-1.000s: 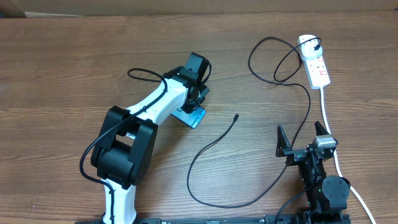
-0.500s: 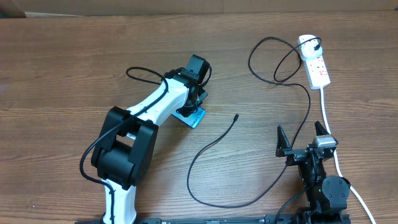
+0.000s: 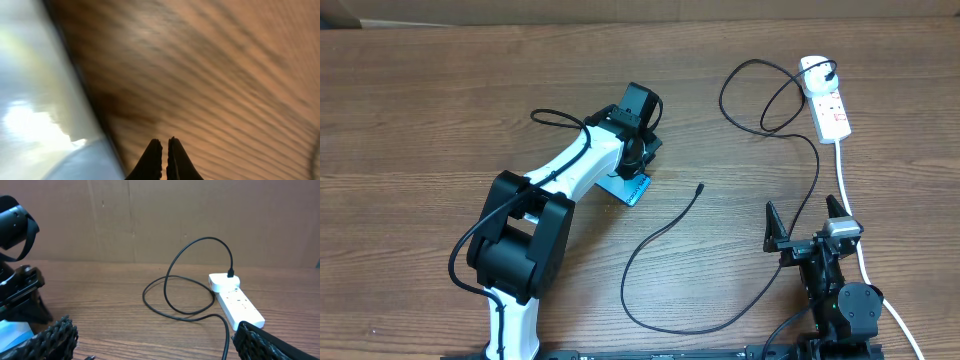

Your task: Plug charger to phone and switch on socket

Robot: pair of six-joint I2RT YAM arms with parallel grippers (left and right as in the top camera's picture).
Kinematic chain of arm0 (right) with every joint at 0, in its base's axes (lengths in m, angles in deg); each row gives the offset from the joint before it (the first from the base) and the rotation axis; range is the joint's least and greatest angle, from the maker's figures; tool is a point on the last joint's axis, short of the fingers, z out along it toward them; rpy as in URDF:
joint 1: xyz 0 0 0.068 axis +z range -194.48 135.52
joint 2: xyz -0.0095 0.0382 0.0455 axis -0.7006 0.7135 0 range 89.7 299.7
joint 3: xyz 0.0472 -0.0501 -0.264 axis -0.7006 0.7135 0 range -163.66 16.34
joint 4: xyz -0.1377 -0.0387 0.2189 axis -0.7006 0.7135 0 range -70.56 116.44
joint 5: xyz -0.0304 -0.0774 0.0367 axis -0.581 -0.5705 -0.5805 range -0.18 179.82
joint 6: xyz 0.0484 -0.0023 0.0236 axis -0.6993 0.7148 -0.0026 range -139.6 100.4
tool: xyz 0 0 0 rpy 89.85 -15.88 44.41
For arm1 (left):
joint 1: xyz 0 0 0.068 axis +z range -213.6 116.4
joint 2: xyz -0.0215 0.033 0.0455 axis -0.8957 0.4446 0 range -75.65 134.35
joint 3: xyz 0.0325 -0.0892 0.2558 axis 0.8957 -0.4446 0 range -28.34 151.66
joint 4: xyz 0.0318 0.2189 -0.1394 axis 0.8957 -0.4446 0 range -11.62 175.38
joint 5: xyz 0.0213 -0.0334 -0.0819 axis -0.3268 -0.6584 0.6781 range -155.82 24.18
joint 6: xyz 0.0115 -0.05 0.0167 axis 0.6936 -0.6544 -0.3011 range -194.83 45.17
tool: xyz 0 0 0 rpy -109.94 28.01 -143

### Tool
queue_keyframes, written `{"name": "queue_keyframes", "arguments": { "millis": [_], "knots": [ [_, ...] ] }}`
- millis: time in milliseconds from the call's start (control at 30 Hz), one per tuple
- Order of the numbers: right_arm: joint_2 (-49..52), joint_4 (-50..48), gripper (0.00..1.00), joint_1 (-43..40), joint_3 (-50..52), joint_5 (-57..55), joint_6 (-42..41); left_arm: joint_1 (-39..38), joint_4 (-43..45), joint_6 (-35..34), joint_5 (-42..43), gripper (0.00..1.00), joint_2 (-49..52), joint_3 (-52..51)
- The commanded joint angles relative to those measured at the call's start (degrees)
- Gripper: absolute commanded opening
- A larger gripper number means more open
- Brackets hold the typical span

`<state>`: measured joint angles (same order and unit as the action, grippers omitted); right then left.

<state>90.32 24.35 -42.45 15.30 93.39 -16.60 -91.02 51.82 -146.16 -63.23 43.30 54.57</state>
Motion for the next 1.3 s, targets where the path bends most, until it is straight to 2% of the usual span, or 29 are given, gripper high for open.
{"name": "queue_keyframes", "arguments": {
  "millis": [0, 467, 800, 1267],
  "knots": [
    [-0.5, -0.3, 1.0, 0.4, 0.6, -0.5, 0.1, -0.5, -2.9, -0.9, -4.5, 0.04, 0.8, 0.5],
    [-0.5, -0.3, 1.0, 0.4, 0.6, -0.5, 0.1, -0.6, -5.4, -0.7, -6.3, 0.04, 0.8, -0.3],
    [-0.5, -0.3, 1.0, 0.4, 0.6, -0.5, 0.1, -0.9, 0.3, -1.1, -2.9, 0.04, 0.8, -0.3],
    [-0.5, -0.3, 1.0, 0.4, 0.6, -0.5, 0.1, -1.3, -4.6, -1.0, -3.0, 0.04, 3.5, -0.3]
  ]
}}
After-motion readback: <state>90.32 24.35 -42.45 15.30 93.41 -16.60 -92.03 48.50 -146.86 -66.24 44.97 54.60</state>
